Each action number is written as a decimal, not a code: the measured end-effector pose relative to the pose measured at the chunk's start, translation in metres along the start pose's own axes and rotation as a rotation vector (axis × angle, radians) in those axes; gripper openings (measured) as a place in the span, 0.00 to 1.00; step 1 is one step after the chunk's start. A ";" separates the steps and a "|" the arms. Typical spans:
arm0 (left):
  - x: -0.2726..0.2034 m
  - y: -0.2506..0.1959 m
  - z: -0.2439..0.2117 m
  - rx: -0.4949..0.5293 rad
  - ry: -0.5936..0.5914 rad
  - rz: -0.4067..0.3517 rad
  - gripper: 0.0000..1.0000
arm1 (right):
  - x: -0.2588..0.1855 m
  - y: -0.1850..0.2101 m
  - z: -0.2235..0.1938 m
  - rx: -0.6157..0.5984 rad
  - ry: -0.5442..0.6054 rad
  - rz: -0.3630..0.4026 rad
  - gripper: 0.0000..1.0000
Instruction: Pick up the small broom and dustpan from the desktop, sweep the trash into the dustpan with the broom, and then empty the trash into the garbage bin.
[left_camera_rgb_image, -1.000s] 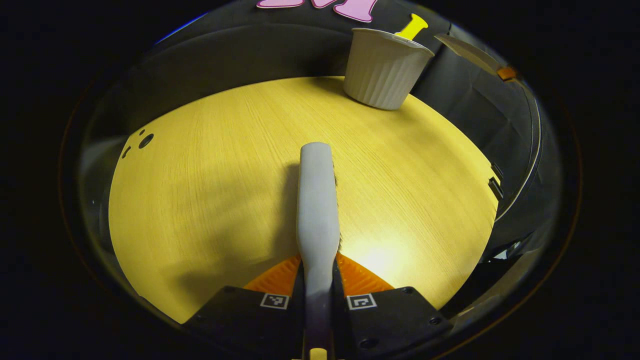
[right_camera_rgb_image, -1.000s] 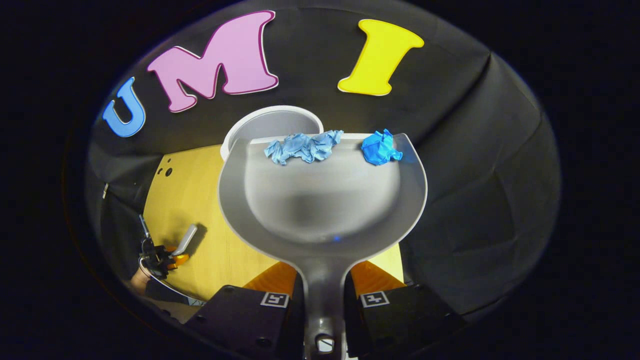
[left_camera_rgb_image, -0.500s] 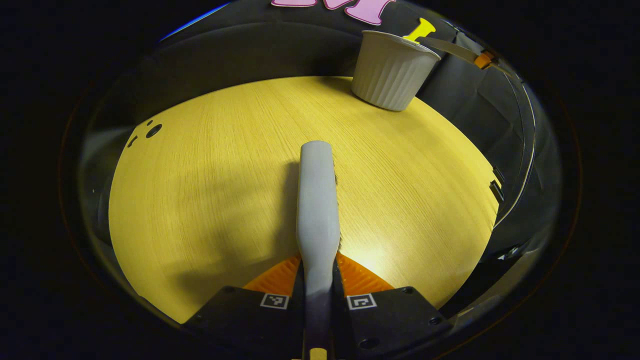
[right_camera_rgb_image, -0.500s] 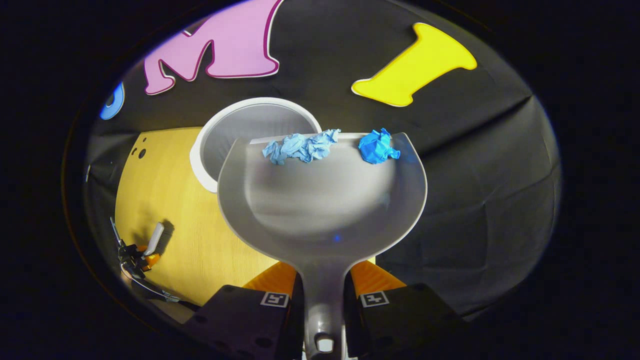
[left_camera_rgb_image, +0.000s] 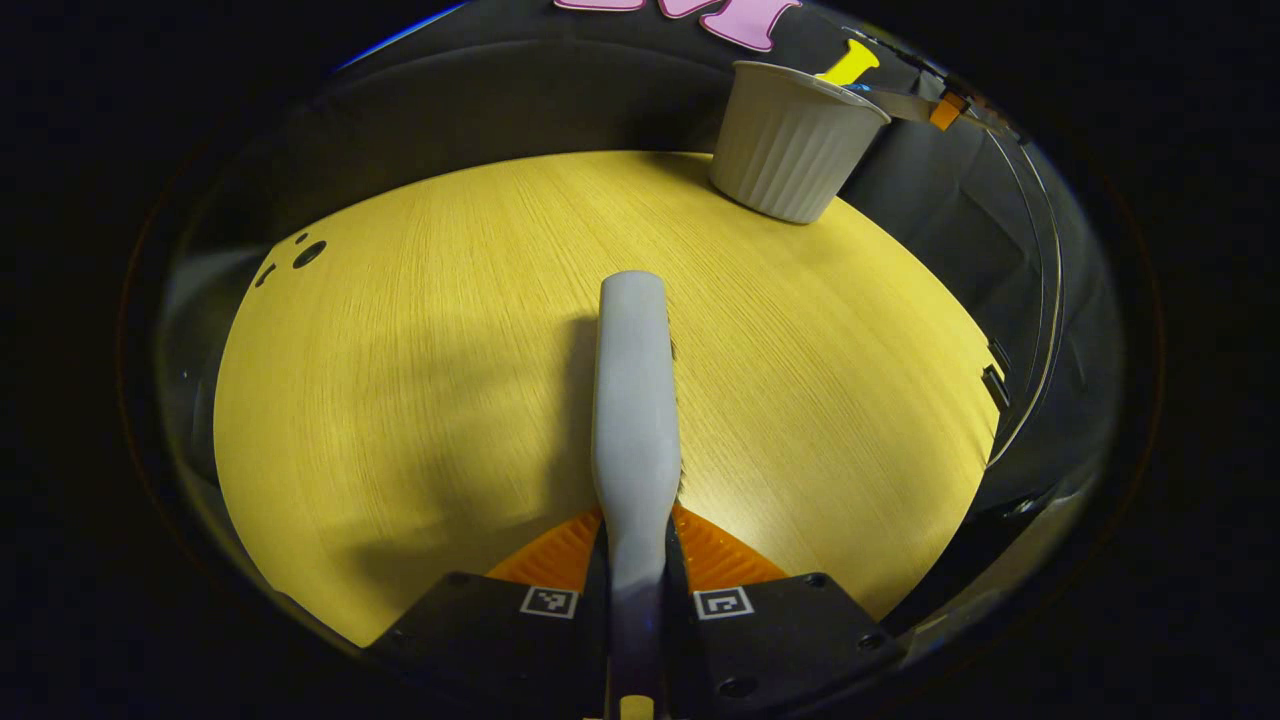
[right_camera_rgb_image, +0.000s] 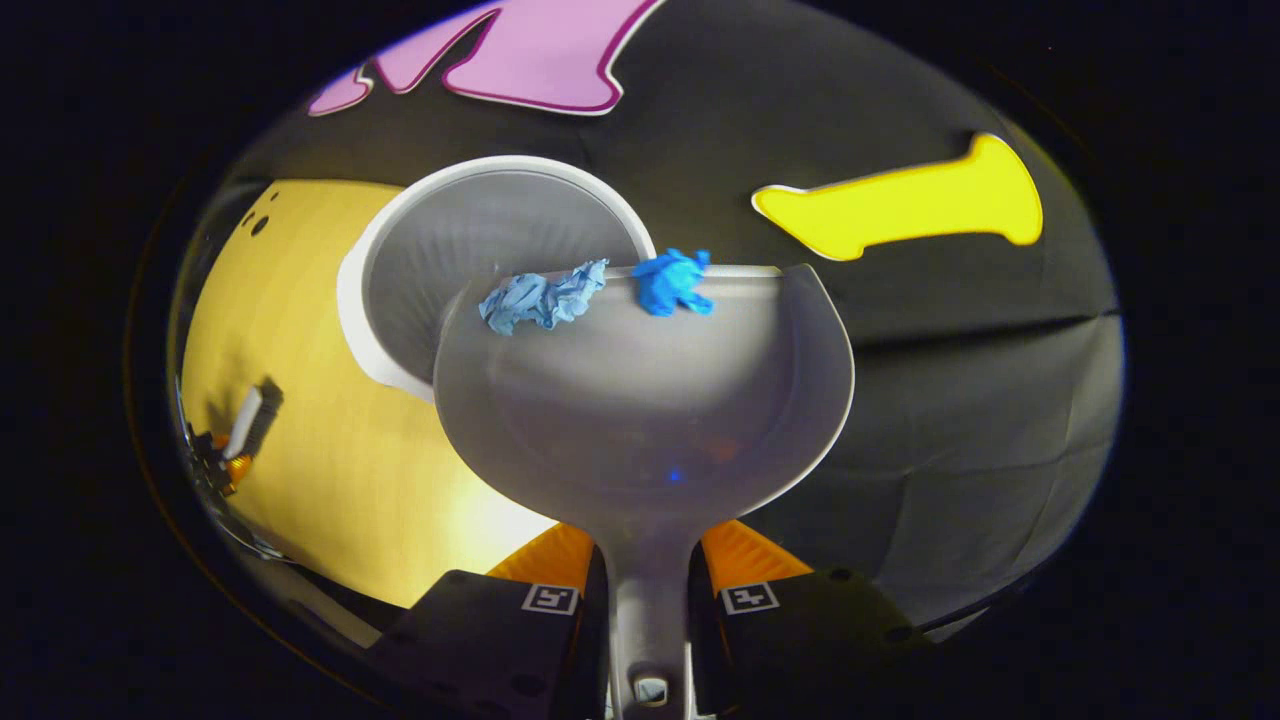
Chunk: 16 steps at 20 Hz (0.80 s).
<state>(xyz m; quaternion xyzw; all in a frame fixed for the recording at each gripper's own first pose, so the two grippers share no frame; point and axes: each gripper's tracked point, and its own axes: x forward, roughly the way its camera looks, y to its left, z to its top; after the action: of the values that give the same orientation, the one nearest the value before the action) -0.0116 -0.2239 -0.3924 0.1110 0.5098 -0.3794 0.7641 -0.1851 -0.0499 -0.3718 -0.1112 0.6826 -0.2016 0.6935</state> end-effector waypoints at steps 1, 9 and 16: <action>0.000 0.000 0.000 0.001 0.001 -0.002 0.28 | -0.003 -0.005 0.000 -0.023 0.002 -0.008 0.36; 0.003 0.001 0.000 0.003 0.011 -0.005 0.28 | -0.004 -0.017 -0.003 -0.141 0.014 -0.049 0.36; 0.003 0.002 -0.001 -0.011 0.016 0.010 0.28 | -0.011 -0.015 0.001 -0.115 -0.036 -0.036 0.37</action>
<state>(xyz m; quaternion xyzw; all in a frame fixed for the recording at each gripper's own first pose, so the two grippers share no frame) -0.0101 -0.2235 -0.3953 0.1125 0.5174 -0.3717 0.7626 -0.1858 -0.0583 -0.3551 -0.1668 0.6782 -0.1723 0.6946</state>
